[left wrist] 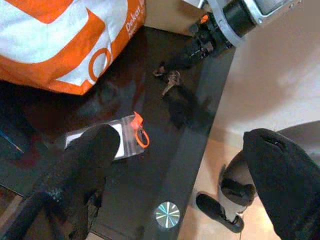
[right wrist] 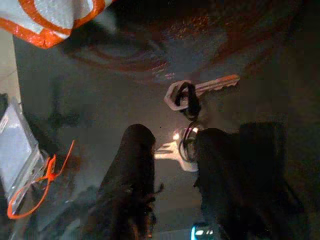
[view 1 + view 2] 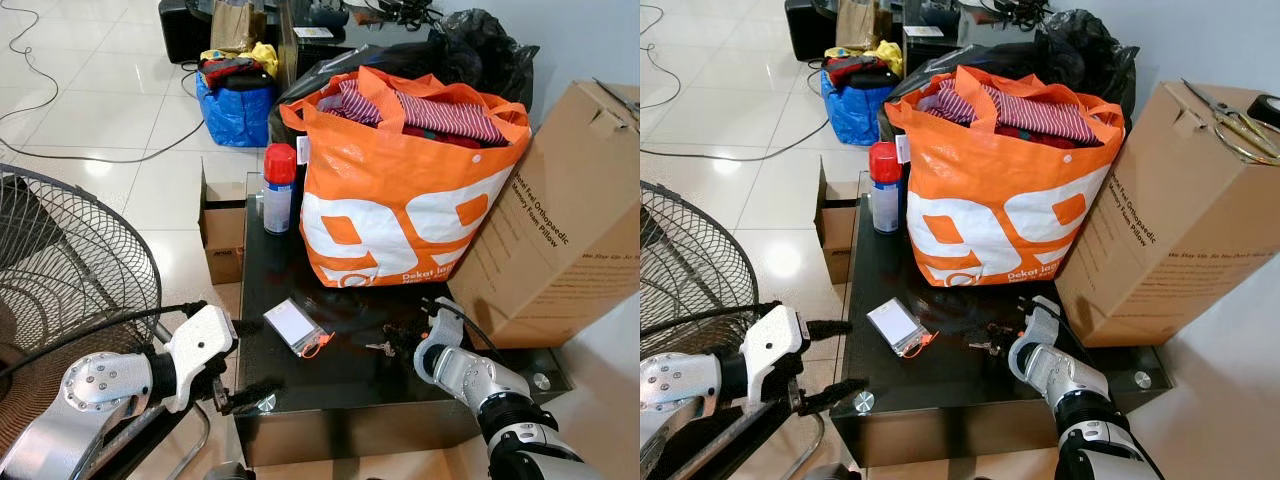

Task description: Hang keys on a hook

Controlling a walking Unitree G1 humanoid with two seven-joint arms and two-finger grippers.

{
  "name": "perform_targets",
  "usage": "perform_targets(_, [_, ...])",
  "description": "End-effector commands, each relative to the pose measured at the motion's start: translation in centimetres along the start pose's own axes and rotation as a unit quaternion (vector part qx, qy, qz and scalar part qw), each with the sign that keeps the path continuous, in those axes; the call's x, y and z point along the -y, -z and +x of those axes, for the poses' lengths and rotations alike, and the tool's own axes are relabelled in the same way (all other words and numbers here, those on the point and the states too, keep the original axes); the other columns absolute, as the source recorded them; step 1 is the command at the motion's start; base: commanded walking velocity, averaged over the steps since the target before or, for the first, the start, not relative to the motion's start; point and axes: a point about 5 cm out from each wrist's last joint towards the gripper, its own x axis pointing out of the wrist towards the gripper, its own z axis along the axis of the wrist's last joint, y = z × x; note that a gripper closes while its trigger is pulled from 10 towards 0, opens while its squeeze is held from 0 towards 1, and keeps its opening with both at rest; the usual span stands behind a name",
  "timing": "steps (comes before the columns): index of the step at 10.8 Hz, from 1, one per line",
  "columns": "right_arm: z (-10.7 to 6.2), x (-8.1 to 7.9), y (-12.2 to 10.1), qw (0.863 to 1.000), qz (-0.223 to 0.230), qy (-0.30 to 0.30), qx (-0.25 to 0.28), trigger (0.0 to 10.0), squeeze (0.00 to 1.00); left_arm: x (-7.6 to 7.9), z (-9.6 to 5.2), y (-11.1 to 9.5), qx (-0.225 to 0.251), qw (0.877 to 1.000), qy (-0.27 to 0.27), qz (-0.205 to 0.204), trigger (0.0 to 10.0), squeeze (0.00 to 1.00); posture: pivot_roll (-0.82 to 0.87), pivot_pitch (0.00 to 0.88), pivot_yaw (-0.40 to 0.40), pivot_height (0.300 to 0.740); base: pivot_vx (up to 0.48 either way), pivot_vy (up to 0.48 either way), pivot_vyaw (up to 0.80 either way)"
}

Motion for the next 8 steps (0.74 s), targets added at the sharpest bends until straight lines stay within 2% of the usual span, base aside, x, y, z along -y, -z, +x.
perform_targets(1, [-0.3,0.2,-0.5,1.0,0.004,-0.005,0.008,10.0,1.0,-0.3,0.0,0.0,-0.008,1.0,0.001,0.008,10.0,0.54,0.07,0.01,-0.129,0.74,0.0,0.0,0.0])
perform_targets(3, [-0.2,0.4,-0.3,1.0,0.004,0.007,0.005,10.0,1.0,-0.4,0.0,0.1,-0.012,1.0,0.009,0.009,10.0,0.54,0.06,0.031,-0.139,0.74,0.0,0.0,0.0])
perform_targets(5, [-0.2,-0.6,-0.6,1.0,-0.001,-0.024,0.004,10.0,1.0,-0.2,0.0,0.2,-0.017,1.0,0.021,0.013,10.0,0.54,0.07,0.039,-0.15,0.74,0.0,0.0,0.0])
perform_targets(6, [-0.2,-0.7,-0.5,1.0,-0.008,-0.022,0.0,10.0,1.0,-0.2,0.1,0.2,-0.016,1.0,0.02,0.013,10.0,0.54,0.07,0.039,-0.151,0.74,0.0,0.0,0.0])
perform_targets(8, [0.0,-0.1,-0.4,0.999,-0.022,0.026,0.001,10.0,1.0,0.2,0.3,0.3,-0.015,1.0,0.024,0.01,10.0,0.54,0.06,0.044,-0.15,0.74,0.0,0.0,0.0])
